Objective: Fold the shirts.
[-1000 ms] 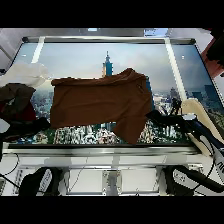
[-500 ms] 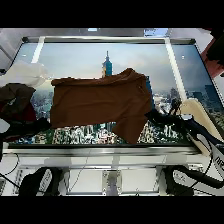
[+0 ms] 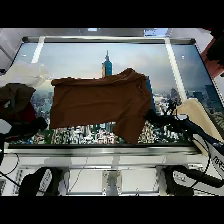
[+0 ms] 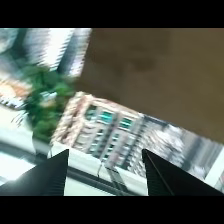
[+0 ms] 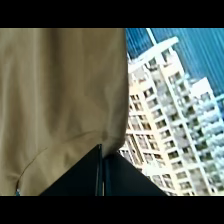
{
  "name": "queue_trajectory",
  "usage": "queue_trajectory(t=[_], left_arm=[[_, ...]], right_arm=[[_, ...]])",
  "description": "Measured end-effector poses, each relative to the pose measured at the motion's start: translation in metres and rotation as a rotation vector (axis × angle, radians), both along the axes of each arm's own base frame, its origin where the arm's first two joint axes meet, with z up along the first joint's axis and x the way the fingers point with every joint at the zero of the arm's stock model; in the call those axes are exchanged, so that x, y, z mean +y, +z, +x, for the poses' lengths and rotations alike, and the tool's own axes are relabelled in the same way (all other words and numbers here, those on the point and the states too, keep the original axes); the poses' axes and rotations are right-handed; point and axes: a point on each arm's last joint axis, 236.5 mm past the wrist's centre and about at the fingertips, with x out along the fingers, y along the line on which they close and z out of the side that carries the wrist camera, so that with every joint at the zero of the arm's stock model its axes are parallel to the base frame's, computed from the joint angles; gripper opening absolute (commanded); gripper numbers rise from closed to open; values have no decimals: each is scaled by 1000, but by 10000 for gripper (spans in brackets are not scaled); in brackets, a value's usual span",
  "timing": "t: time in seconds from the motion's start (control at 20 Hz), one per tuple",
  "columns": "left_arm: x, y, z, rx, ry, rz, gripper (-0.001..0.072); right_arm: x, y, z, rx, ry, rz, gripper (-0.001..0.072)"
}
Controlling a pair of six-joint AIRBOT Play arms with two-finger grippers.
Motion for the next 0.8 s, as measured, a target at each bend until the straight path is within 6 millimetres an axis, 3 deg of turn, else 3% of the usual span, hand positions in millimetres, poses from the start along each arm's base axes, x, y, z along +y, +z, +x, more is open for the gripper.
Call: queue_trajectory(t=[0.15,0.5,0.8], left_arm=[[7,-20,-7,17,183,-49,481],[11,-62,-2,-69,634,-372,481],[7,-79,16,-100,672,-526,481]], right_arm=[[5,1,-2,-5,26,6,26],[17,5,-11,-5,99,35,26],[22,7,-14,-5,119,47,27]])
